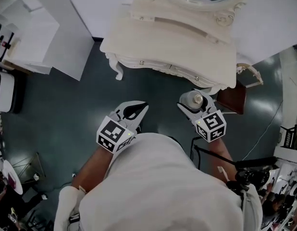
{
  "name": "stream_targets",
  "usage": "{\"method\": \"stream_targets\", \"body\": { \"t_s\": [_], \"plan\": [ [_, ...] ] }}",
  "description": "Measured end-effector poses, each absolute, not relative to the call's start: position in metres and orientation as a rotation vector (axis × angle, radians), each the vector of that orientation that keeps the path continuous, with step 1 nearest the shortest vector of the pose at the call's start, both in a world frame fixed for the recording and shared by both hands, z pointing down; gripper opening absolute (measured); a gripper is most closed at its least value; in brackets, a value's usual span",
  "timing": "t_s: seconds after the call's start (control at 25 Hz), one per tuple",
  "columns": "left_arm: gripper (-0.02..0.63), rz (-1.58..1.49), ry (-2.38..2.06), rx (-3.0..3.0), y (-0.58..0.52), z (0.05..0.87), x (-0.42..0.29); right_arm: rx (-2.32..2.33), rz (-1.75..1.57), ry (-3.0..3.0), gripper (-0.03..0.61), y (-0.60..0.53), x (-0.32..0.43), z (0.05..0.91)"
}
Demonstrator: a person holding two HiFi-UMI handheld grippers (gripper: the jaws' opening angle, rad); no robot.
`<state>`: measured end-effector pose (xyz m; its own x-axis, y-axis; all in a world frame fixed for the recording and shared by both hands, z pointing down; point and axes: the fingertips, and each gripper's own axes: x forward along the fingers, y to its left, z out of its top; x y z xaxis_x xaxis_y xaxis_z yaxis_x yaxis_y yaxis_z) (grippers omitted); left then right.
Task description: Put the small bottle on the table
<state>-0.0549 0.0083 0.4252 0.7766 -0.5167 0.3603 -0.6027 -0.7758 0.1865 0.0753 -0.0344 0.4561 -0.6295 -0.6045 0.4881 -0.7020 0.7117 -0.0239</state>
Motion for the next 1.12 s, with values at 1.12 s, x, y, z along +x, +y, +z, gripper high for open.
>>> {"method": "stream_targets", "body": {
  "t_s": [1.12],
  "plan": [
    [0.003, 0.381, -1.272, 2.404, -0.296, 0.404, -0.125, 0.869, 0.172, -2.463, 0.337, -0.519, 0.009, 0.479]
  ]
}}
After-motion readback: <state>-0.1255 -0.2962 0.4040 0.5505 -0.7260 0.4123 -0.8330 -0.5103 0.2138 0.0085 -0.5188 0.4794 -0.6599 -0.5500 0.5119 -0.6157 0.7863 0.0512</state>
